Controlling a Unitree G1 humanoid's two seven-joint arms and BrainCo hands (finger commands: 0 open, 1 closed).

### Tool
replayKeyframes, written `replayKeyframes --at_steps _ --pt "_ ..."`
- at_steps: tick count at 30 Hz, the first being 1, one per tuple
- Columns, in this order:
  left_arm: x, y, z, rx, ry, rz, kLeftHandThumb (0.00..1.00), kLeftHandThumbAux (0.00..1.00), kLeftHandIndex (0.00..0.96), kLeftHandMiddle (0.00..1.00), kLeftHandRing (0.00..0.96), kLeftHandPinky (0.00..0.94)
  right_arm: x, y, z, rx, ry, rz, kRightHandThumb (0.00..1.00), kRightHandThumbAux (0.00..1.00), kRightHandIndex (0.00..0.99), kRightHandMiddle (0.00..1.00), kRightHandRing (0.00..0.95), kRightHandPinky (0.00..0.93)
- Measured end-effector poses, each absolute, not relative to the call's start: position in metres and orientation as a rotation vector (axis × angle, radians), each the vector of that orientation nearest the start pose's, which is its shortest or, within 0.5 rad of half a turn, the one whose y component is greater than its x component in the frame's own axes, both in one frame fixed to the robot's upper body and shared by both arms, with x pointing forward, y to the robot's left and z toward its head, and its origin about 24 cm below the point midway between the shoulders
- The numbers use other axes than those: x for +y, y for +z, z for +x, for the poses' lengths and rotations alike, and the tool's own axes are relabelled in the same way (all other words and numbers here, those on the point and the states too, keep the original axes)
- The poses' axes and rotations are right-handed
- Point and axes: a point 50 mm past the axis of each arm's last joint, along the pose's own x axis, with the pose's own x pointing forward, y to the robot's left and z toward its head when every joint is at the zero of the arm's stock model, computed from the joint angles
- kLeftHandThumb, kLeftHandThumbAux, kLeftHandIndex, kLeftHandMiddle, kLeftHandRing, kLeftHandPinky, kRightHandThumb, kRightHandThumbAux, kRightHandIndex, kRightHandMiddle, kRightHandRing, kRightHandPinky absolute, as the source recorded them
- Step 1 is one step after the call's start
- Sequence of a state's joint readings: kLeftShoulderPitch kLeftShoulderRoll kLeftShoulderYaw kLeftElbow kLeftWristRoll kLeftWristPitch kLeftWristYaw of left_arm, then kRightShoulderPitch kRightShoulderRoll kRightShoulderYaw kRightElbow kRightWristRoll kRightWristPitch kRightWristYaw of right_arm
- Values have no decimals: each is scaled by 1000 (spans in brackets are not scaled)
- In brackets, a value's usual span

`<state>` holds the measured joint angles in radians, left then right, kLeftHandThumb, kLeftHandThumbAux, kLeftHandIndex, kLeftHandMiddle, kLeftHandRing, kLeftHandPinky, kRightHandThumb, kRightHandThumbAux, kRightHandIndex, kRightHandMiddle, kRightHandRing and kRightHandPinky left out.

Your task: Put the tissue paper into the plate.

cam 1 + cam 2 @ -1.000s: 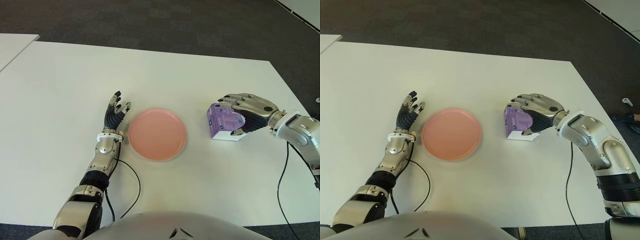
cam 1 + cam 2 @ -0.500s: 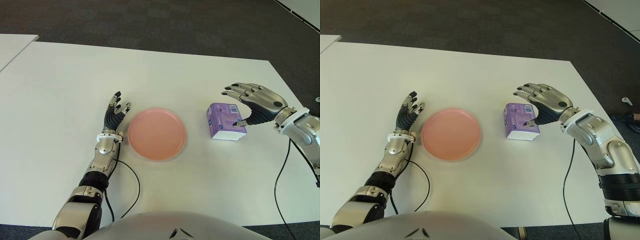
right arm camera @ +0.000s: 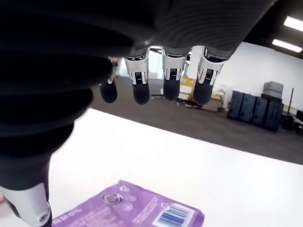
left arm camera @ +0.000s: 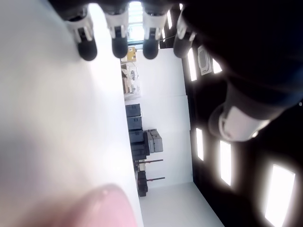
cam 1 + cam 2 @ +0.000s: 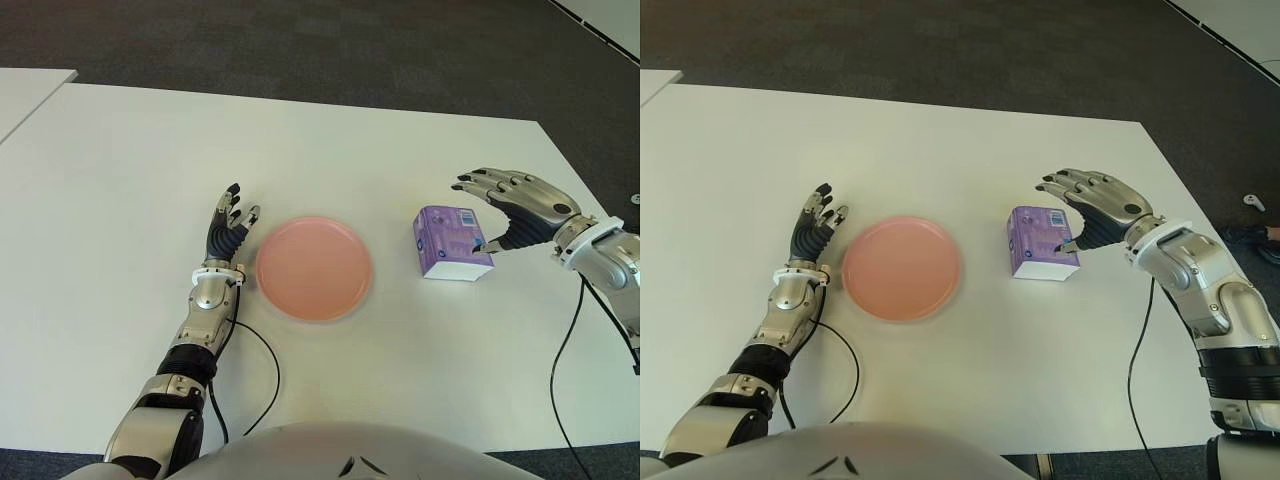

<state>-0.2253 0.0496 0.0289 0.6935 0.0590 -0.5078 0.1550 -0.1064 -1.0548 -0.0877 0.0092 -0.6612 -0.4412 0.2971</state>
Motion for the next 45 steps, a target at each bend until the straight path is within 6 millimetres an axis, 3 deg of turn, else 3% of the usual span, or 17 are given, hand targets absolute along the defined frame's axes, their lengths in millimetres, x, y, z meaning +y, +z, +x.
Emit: replayKeyframes --at_steps 45 --pt "160 -8 276 -32 104 103 0 571 0 0 0 0 -295 151 278 -41 425 -1739 159 620 0 17 0 0"
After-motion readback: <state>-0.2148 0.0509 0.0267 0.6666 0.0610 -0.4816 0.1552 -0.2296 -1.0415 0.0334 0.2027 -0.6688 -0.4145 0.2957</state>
